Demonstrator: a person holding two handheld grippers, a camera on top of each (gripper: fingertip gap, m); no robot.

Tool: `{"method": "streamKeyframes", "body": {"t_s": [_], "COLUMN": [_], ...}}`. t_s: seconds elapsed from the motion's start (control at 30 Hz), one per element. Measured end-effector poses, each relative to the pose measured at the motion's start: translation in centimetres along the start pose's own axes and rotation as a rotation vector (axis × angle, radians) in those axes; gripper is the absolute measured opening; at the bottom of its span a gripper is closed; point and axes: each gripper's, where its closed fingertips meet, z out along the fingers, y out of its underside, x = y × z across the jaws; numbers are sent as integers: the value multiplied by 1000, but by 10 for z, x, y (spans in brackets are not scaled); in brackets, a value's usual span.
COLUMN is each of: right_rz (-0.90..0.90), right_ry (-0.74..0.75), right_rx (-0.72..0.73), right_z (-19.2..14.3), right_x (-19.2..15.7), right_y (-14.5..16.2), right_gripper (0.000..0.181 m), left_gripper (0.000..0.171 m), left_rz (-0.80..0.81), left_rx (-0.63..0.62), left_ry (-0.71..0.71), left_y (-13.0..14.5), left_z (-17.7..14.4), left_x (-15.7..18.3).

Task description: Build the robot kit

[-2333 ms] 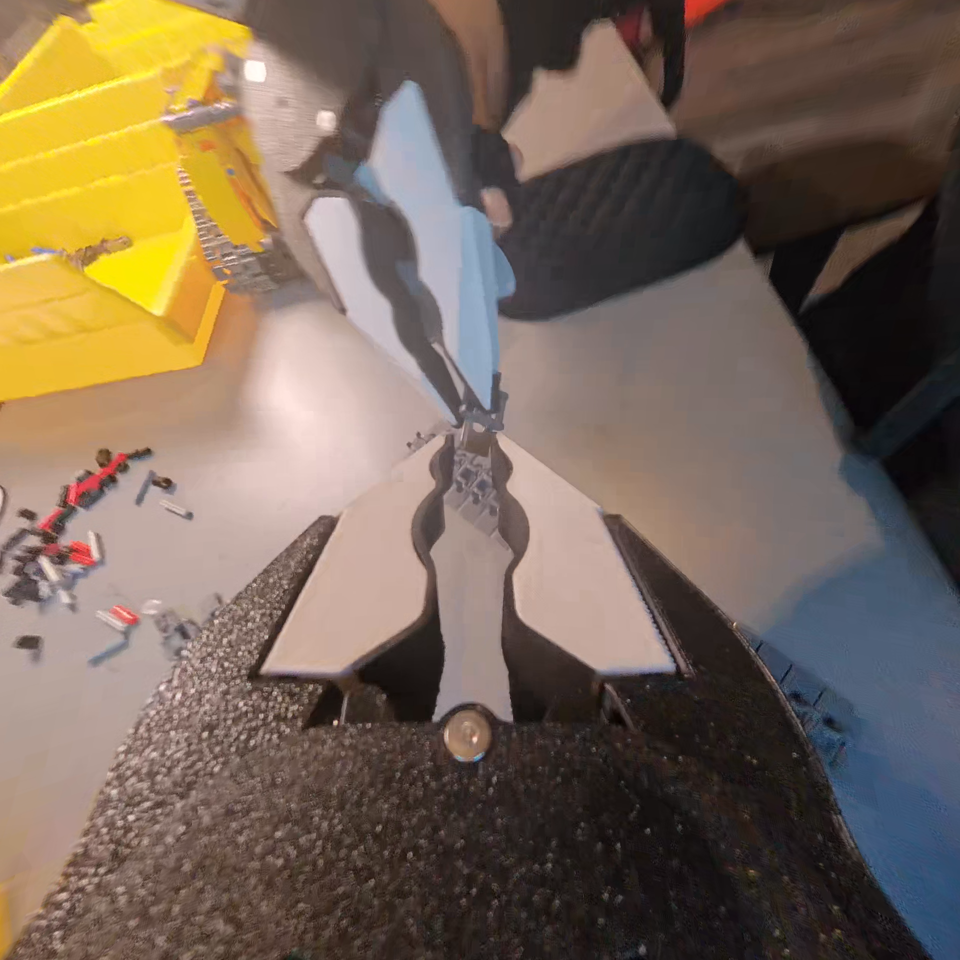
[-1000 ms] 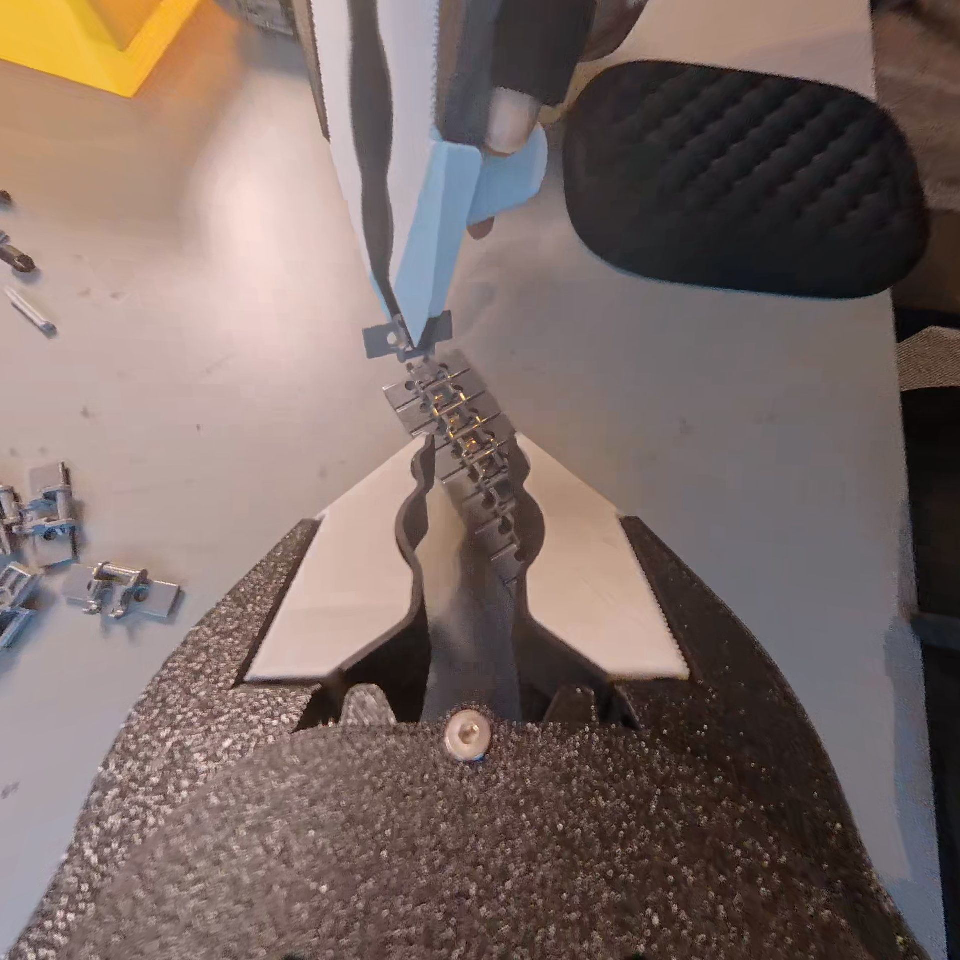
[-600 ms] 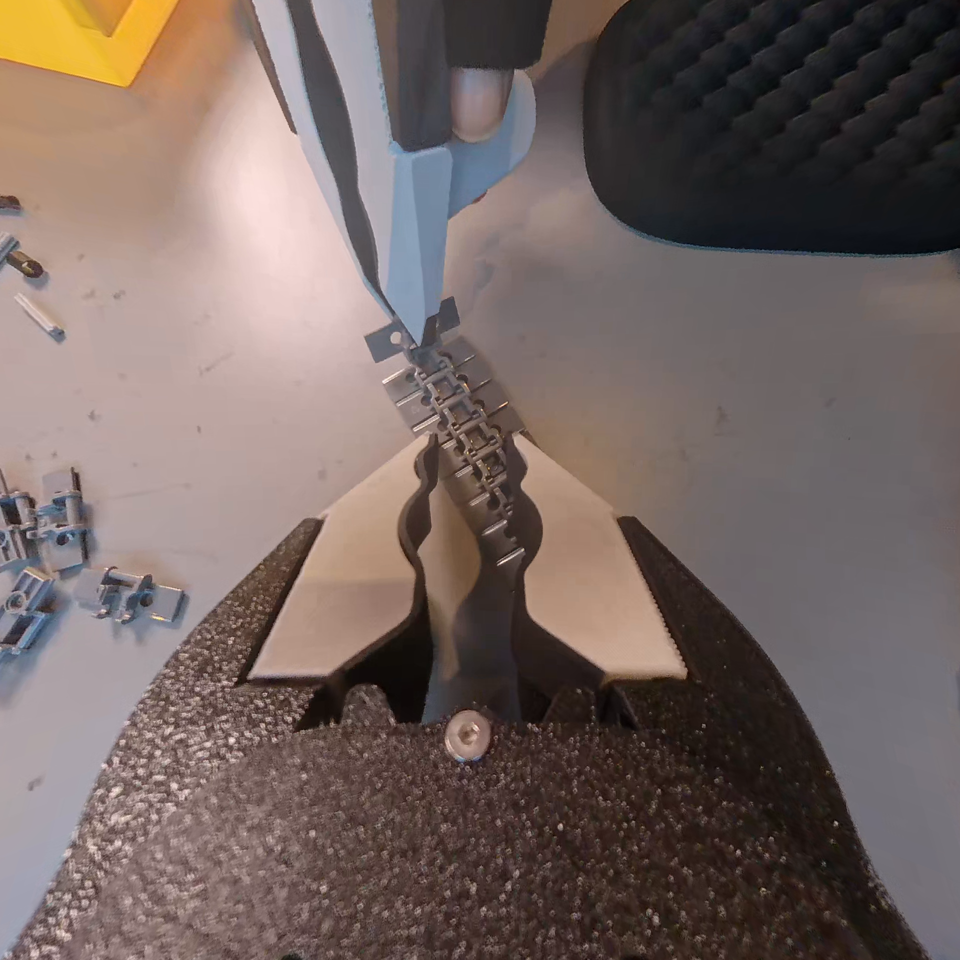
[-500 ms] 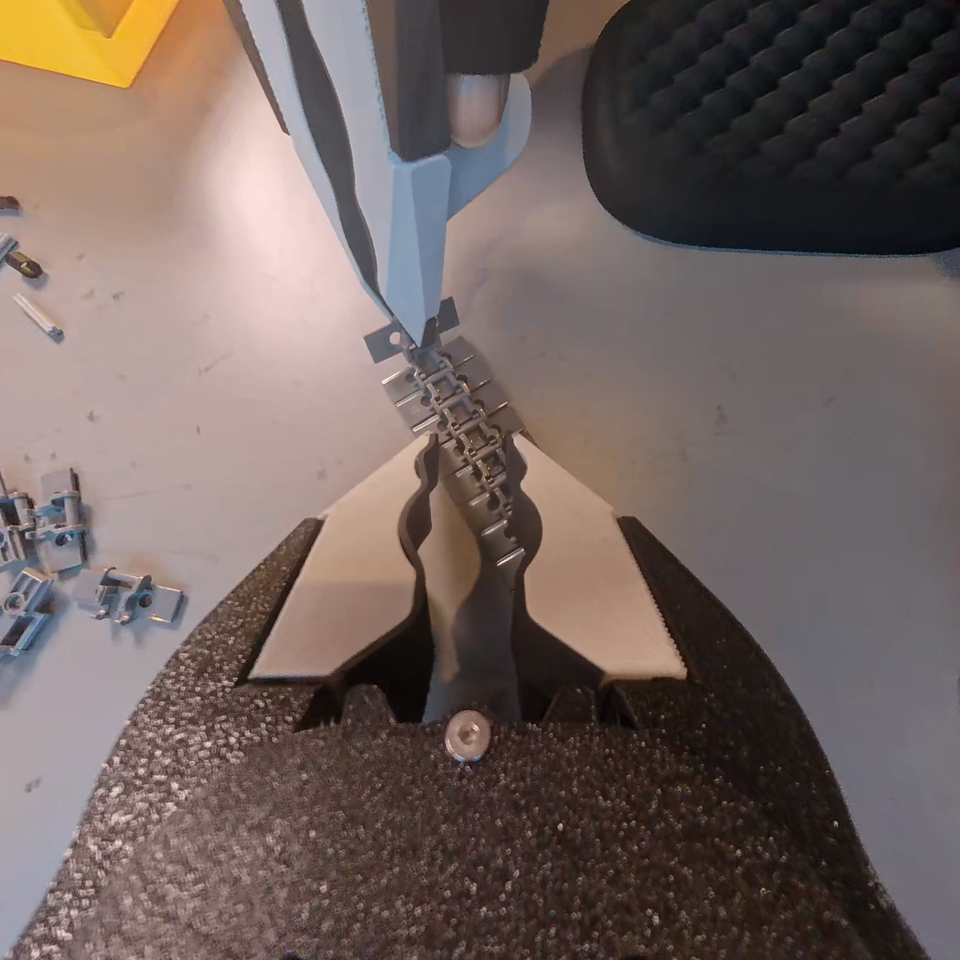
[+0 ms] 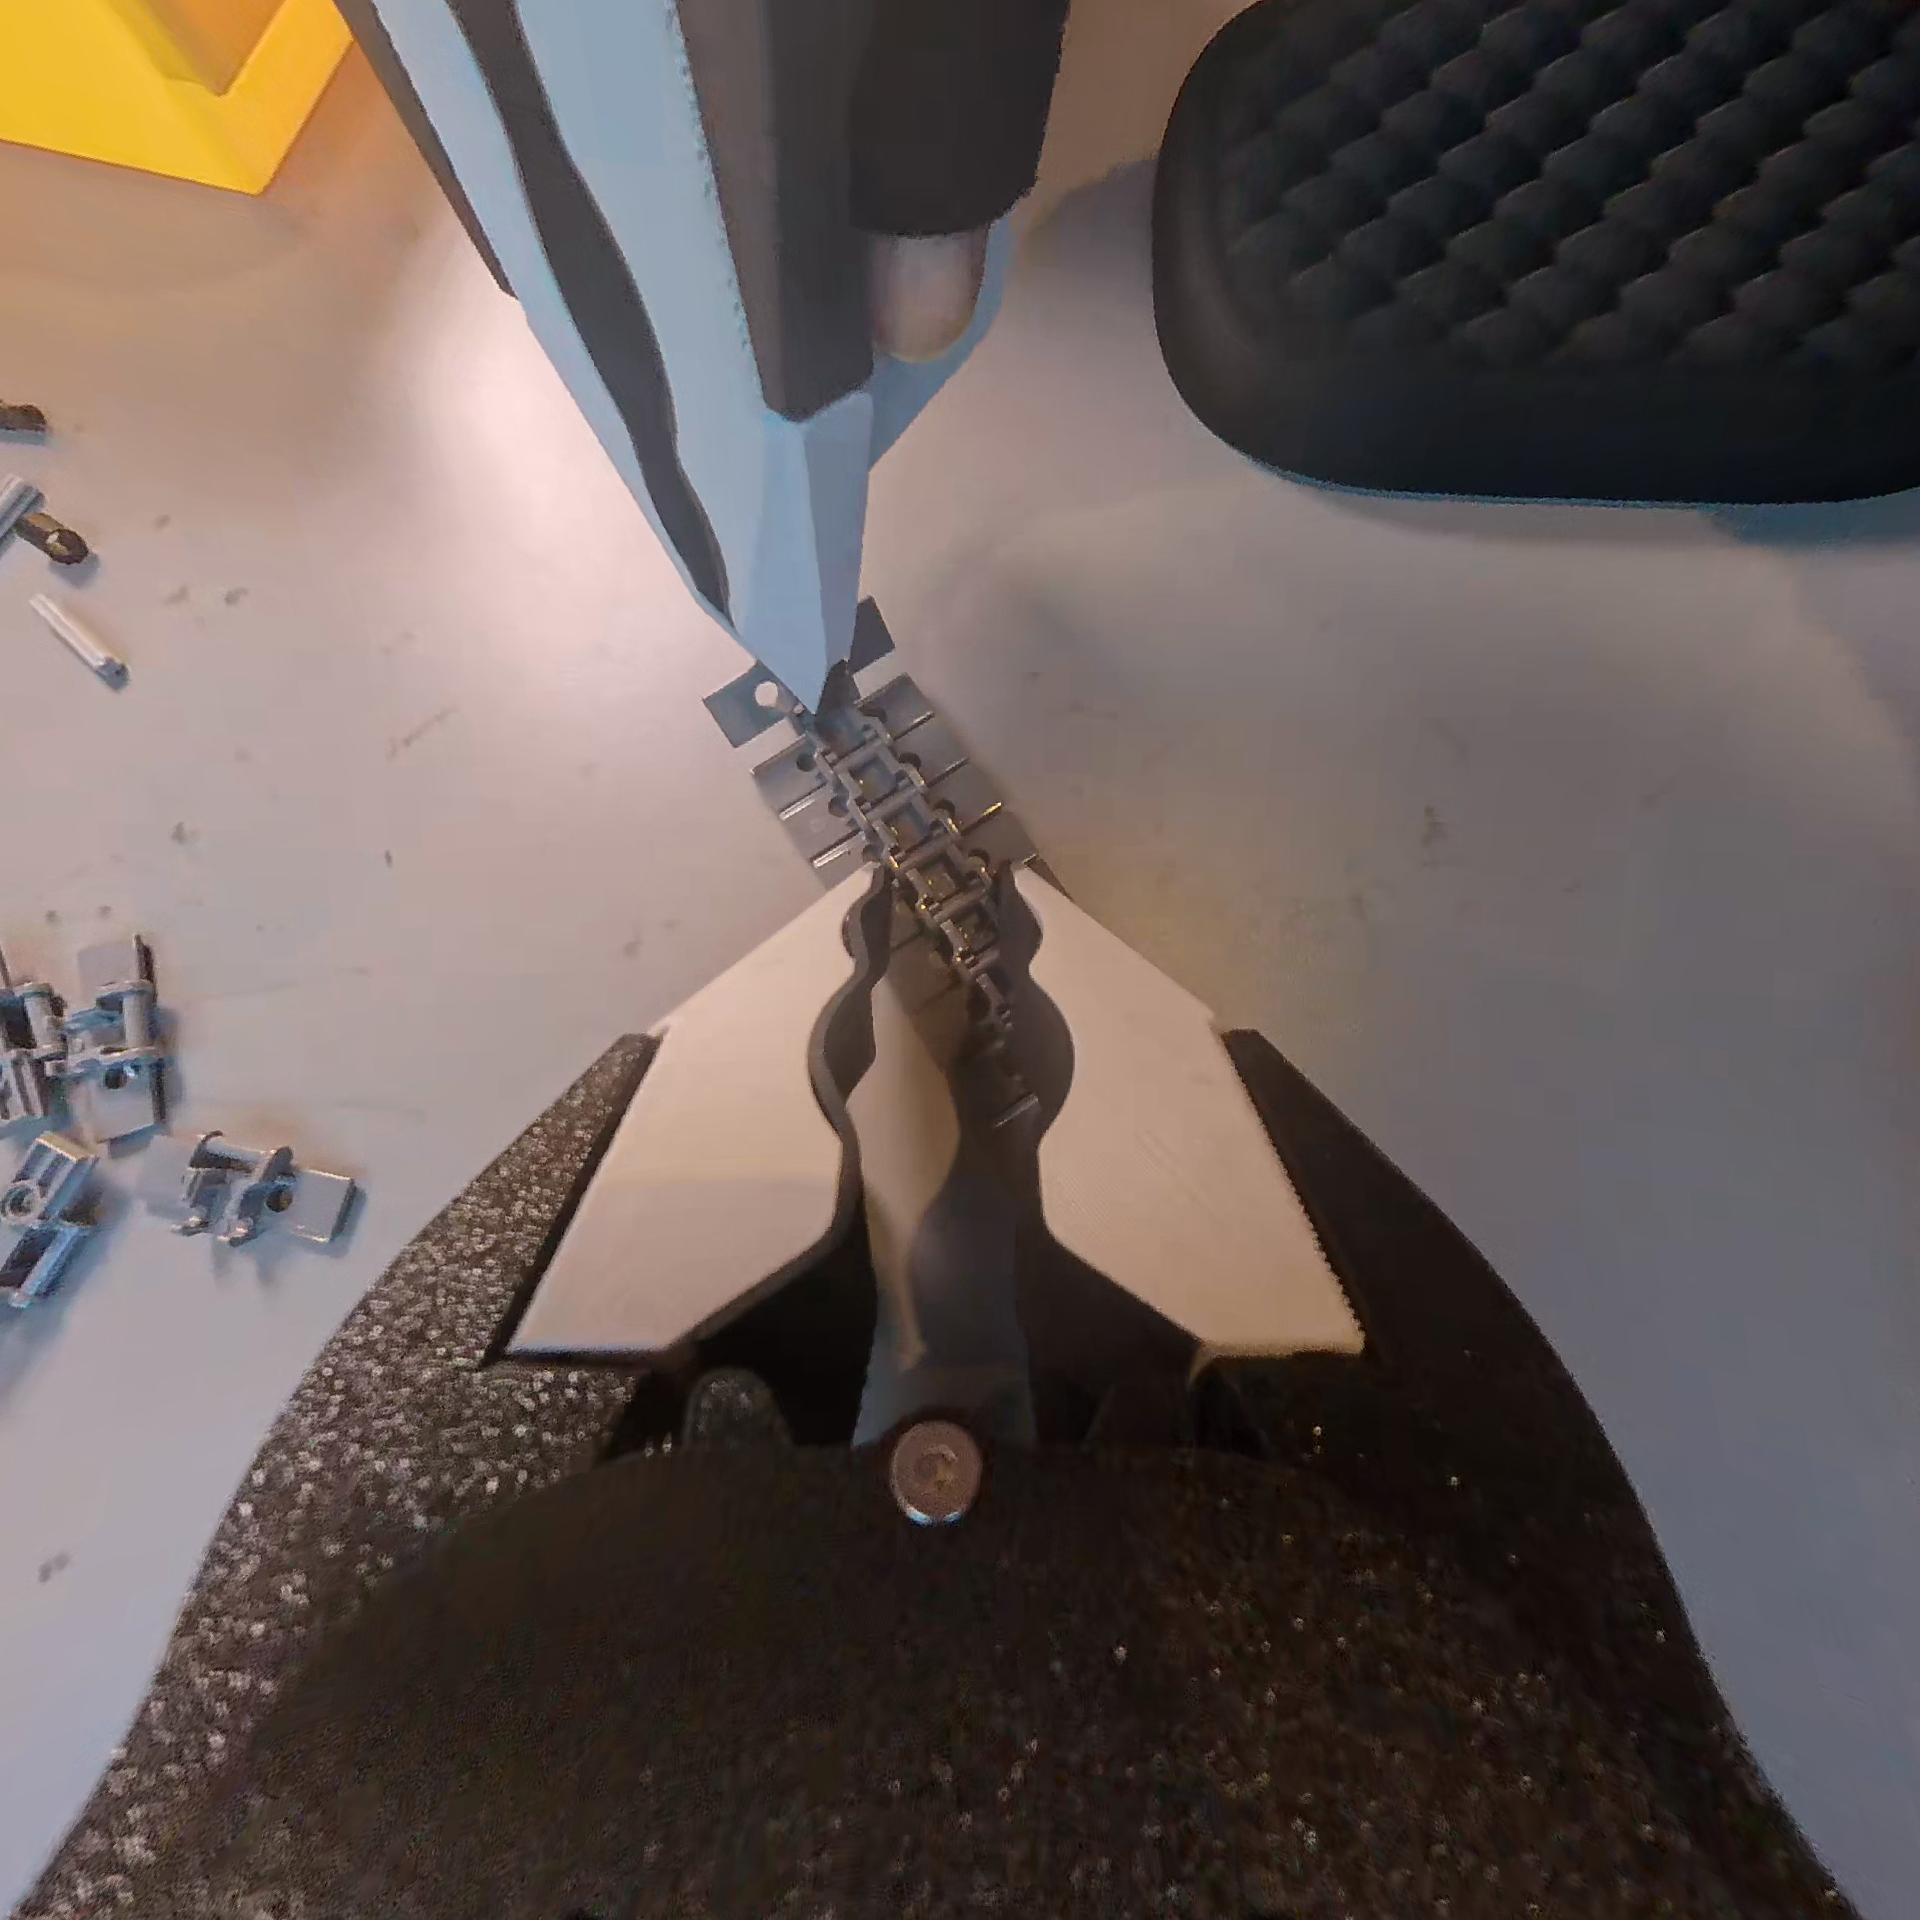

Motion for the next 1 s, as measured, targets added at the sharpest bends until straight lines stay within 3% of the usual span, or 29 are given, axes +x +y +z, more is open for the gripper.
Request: {"method": "streamKeyframes", "body": {"t_s": [0.33, 0.5, 0.53, 0.6, 0.7, 0.87, 0.93, 1.0], "right_rz": [-11, 45, 55, 73, 85, -11, -80, -134], "right_ry": [1, -94, -122, -164, -182, -78, -21, 21], "right_rx": [5, 63, 85, 175, 340, 477, 541, 606], "right_z": [2, 2, -1, -15, -42, -48, -46, -45], "right_x": [1, 1, 0, 0, 3, 1, -2, -7], "right_y": [0, -1, -1, -8, -18, -14, -15, -16], "right_gripper": [6, 8, 9, 27, 30, 31, 31, 31], "left_gripper": [19, 19, 19, 19, 19, 22, 24, 24], "left_rz": [3, 7, 4, 4, -1, -23, -90, -142], "left_rx": [0, 3, 4, 3, -6, -14, 62, 125], "left_ry": [-5, 2, 7, 15, 37, 128, 183, 134], "left_y": [0, 1, 2, 3, 5, 10, 0, -6], "left_z": [0, -1, -2, -3, -5, -14, -28, -44], "left_x": [-1, -1, -1, -1, 0, 5, 3, -22]}}
